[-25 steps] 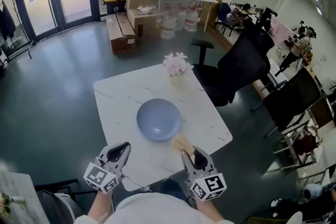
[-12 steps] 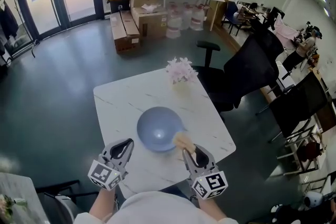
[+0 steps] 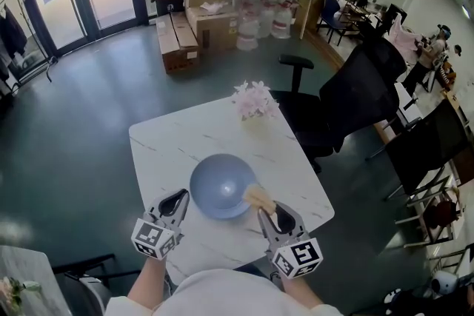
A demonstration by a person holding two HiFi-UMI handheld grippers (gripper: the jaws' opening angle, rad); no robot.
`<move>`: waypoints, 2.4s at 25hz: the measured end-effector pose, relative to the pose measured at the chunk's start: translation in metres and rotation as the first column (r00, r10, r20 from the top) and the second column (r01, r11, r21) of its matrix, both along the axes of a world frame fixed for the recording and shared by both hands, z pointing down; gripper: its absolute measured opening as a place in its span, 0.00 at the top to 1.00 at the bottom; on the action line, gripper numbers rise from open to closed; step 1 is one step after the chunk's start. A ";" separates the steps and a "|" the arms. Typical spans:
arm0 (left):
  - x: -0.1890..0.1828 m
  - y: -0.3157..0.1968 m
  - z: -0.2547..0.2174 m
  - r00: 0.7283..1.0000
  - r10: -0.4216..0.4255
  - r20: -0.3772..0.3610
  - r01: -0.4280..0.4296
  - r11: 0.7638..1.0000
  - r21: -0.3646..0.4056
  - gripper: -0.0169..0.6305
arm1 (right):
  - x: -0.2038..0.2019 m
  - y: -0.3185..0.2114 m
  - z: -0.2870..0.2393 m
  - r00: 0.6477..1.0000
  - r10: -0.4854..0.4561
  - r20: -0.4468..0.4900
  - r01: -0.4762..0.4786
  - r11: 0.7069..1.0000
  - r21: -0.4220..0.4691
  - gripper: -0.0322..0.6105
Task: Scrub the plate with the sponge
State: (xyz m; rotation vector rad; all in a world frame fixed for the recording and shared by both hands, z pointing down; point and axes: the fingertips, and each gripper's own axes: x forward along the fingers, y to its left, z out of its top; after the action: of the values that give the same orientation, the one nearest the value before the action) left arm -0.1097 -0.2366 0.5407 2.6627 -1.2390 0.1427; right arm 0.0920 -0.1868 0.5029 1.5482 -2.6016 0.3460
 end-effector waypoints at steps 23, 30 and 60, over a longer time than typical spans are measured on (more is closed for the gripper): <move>0.000 -0.039 0.176 0.959 -0.257 -0.119 0.103 0.709 -0.698 0.62 | 0.020 -0.004 0.016 0.999 0.006 0.033 -0.005 0.999 -0.047 0.73; -0.004 -0.051 0.197 0.950 -0.296 -0.095 0.121 0.633 -0.765 0.60 | 0.023 -0.006 0.018 1.000 -0.002 0.022 0.003 0.998 -0.058 0.73; 0.005 -0.057 0.222 0.956 -0.293 -0.035 0.139 0.552 -0.822 0.90 | 0.032 0.000 0.023 0.999 0.029 0.015 -0.028 0.997 -0.069 0.73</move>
State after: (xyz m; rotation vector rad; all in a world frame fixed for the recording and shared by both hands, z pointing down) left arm -0.1044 -0.2933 0.7631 1.6553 -1.0649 0.3467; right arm 0.1240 -0.1872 0.5261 1.5678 -2.5531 0.4468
